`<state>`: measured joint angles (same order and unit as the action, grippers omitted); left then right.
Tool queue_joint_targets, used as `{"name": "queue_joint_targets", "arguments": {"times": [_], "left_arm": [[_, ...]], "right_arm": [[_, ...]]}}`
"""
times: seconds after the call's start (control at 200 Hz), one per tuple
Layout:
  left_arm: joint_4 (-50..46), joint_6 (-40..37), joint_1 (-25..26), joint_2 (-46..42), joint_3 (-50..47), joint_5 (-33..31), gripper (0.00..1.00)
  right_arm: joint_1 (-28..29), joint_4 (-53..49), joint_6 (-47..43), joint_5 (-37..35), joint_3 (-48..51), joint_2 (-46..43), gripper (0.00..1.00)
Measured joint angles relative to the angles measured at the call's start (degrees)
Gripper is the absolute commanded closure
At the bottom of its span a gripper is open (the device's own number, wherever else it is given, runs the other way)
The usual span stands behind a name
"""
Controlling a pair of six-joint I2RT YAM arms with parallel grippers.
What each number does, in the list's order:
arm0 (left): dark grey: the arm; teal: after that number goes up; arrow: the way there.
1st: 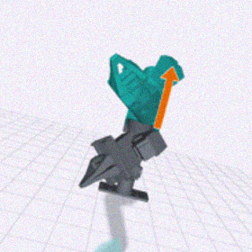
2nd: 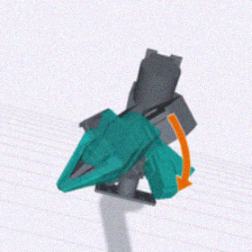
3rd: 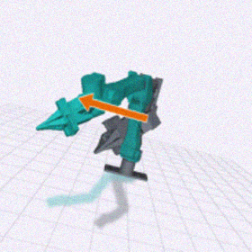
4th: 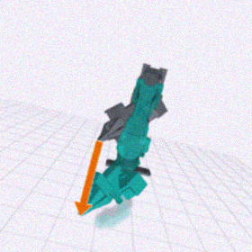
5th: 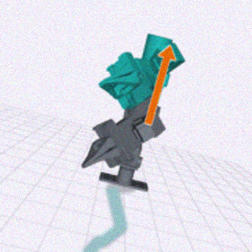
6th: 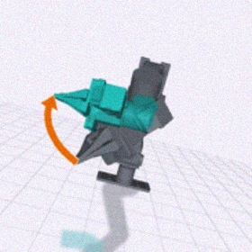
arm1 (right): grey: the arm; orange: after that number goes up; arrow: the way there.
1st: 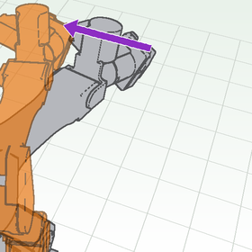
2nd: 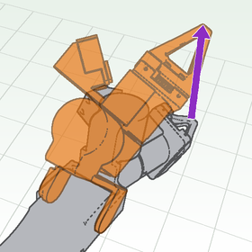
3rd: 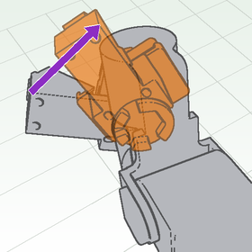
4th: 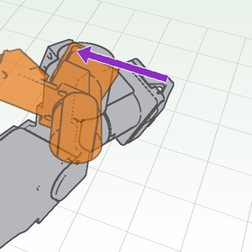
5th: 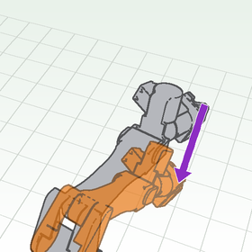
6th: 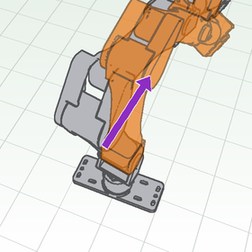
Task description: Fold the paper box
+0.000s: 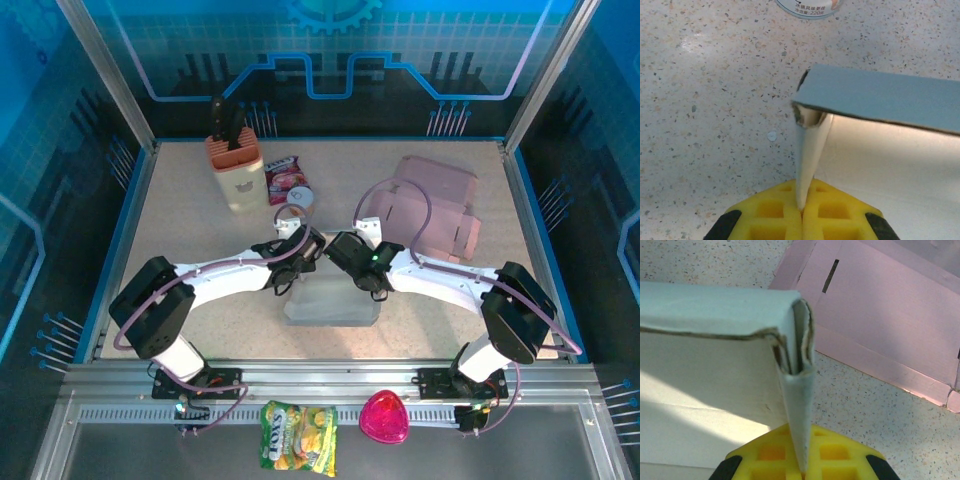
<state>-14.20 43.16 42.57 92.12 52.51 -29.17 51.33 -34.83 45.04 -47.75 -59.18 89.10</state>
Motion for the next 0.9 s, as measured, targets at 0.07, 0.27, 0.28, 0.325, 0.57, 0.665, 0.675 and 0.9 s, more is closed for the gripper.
{"name": "queue_joint_targets", "arguments": {"times": [0.07,0.27,0.28,0.325,0.57,0.665,0.675,0.9], "left_arm": [[-0.8,0.5,0.2,0.1,0.3,-0.4,1.0],[-2.3,0.4,0.3,0.3,1.0,-0.6,0.74],[-2.3,0.6,0.3,0.3,1.0,-0.7,0.71],[-3.0,0.0,0.3,0.2,1.0,-0.9,0.62],[-5.6,0.2,1.1,-7.8,0.9,0.7,0.29],[-6.0,0.4,1.2,-12.7,0.9,2.5,0.3],[-6.1,0.4,1.2,-13.2,0.9,2.7,0.3],[-9.9,0.5,1.2,-21.2,0.9,4.6,0.36]], "right_arm": [[0.0,0.0,0.0,0.0,0.0,0.0,1.0],[0.0,0.2,0.0,0.2,0.0,0.0,1.0],[0.0,0.2,0.0,0.2,0.0,0.0,1.0],[0.0,0.2,0.0,0.2,0.0,0.0,1.0],[-1.4,-0.4,0.6,1.1,0.0,0.1,1.0],[-2.6,-1.4,2.0,2.1,-0.1,0.9,1.0],[-2.7,-1.6,2.1,2.2,-0.1,1.0,1.0],[-6.9,-3.1,6.4,9.0,-0.2,2.5,1.0]]}}
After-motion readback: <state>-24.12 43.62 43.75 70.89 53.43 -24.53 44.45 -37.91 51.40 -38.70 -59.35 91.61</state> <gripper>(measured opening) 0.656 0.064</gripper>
